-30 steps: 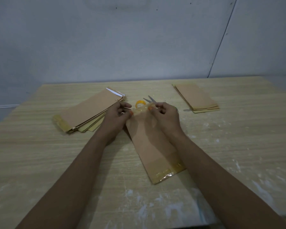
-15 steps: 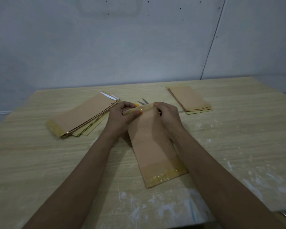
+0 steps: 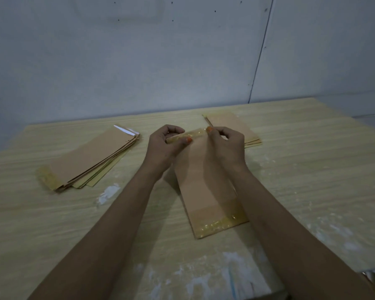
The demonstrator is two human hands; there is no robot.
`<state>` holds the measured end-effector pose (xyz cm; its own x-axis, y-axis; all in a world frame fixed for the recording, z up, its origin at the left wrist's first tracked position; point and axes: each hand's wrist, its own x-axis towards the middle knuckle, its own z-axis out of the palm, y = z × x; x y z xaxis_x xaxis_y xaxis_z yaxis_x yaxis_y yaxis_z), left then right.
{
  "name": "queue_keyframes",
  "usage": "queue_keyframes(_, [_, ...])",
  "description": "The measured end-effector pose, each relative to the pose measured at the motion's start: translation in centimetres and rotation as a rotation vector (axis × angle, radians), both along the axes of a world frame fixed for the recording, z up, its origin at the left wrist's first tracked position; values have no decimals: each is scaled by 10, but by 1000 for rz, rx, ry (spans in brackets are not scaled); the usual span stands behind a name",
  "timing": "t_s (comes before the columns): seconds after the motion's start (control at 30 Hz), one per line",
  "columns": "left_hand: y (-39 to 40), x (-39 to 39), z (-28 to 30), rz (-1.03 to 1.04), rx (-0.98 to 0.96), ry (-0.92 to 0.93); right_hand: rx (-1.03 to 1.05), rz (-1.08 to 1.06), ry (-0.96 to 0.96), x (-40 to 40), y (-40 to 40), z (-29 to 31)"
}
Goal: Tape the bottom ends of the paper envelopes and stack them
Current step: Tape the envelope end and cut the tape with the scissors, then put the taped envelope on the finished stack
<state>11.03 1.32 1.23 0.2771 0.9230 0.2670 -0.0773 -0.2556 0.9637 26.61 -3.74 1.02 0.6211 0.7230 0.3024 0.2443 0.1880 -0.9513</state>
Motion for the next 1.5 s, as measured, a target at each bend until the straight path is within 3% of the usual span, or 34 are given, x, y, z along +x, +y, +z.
queue_keyframes(0.17, [9,33,8,12,6,81,-27,28,134,28,-1,7])
queue_keyframes(0.23, [16,47,9,44,6,114,-60,5,84,37,-5,8])
queue_keyframes(0.33, [30,71,10,113,-24,143,-208,-25,-141,44,-16,8])
queue_keyframes(0.47, [47,101,13,144,-110,129,-498,-29,-631,42,-29,0])
queue_keyframes(0.6, [55,120,15,143,-171,107,-735,-47,-790,41,-26,-5])
queue_keyframes(0.77, [64,124,13,145,-158,114,-683,-181,-785,50,-10,-9])
queue_keyframes(0.9, [59,114,10,205,-20,181,-694,-255,-779,74,16,-7])
queue_keyframes(1.13, [46,102,0,162,221,334,-828,-185,-728,97,64,-4])
queue_keyframes(1.5, [48,89,-12,143,259,323,-863,-146,-707,105,77,-7])
